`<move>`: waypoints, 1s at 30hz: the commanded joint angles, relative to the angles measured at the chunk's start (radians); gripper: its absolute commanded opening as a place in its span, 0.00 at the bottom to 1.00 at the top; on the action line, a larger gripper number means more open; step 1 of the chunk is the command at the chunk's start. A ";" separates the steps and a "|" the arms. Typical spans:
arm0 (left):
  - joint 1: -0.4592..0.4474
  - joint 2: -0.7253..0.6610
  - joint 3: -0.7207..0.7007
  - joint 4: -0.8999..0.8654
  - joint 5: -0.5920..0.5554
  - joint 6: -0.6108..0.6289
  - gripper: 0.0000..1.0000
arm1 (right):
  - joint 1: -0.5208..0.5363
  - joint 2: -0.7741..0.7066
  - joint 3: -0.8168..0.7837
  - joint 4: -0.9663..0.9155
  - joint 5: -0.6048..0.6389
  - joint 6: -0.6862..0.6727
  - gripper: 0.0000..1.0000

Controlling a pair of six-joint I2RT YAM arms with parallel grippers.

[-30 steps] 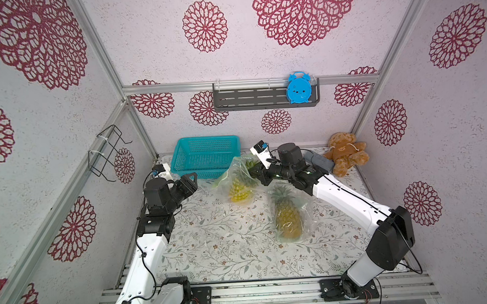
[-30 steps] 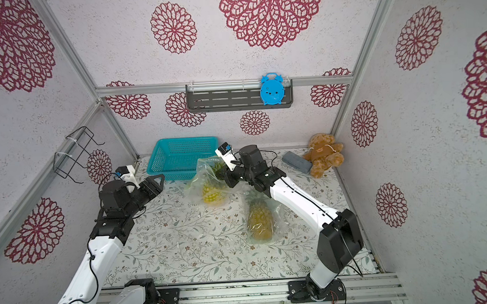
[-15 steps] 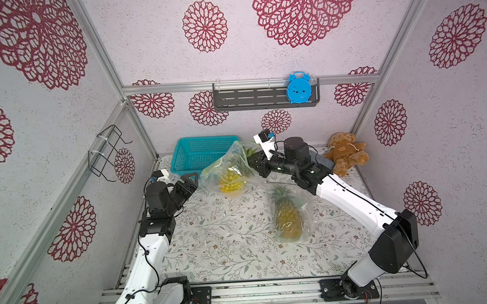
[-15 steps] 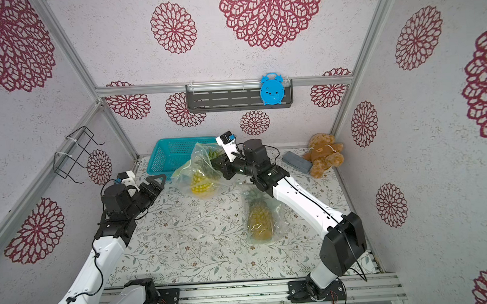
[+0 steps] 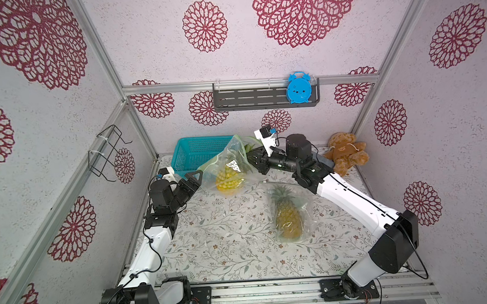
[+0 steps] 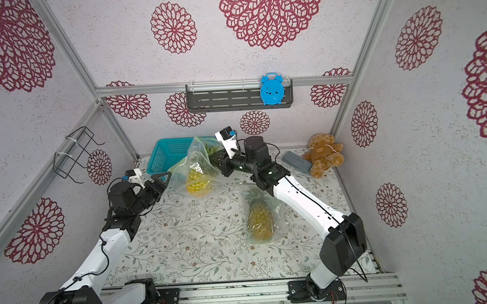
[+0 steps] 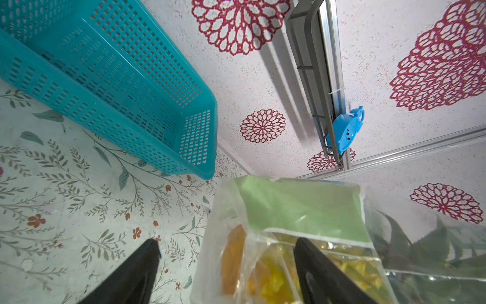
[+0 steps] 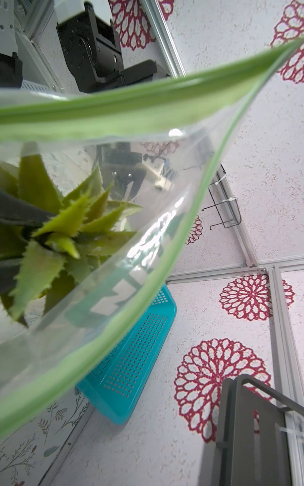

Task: Open the zip-top bag and take out the pineapple
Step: Pick up the pineapple from the zipper food storage bag.

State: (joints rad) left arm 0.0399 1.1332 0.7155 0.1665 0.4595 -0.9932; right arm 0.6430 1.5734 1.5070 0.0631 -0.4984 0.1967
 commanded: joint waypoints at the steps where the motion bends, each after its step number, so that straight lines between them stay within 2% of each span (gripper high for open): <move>1: -0.018 0.019 -0.007 0.104 0.048 -0.016 0.79 | -0.002 -0.069 0.058 0.181 -0.026 0.029 0.00; 5: -0.042 0.038 -0.001 0.125 0.060 -0.018 0.69 | -0.002 -0.068 0.056 0.184 -0.029 0.033 0.00; 6: -0.047 0.044 0.001 0.128 0.062 -0.018 0.63 | -0.002 -0.068 0.056 0.184 -0.029 0.033 0.00; 8: -0.049 0.049 0.000 0.129 0.064 -0.017 0.50 | -0.002 -0.068 0.054 0.185 -0.031 0.035 0.00; 10: -0.051 0.048 0.000 0.123 0.062 -0.015 0.28 | -0.002 -0.071 0.052 0.182 -0.029 0.032 0.00; 12: -0.050 0.041 0.001 0.101 0.053 -0.002 0.12 | -0.002 -0.077 0.042 0.178 -0.025 0.030 0.00; 14: -0.051 0.032 0.009 0.055 0.042 0.029 0.01 | -0.002 -0.088 0.028 0.178 -0.018 0.026 0.00; 22: -0.060 0.011 0.058 -0.217 -0.029 0.217 0.00 | -0.002 -0.148 -0.038 0.169 0.049 -0.015 0.00; 30: -0.059 0.014 0.009 -0.248 -0.074 0.246 0.00 | -0.005 -0.213 -0.122 0.221 0.098 -0.023 0.00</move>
State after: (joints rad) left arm -0.0170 1.1580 0.7475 -0.0437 0.4267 -0.7849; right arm 0.6441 1.4487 1.3563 0.0860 -0.4347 0.1890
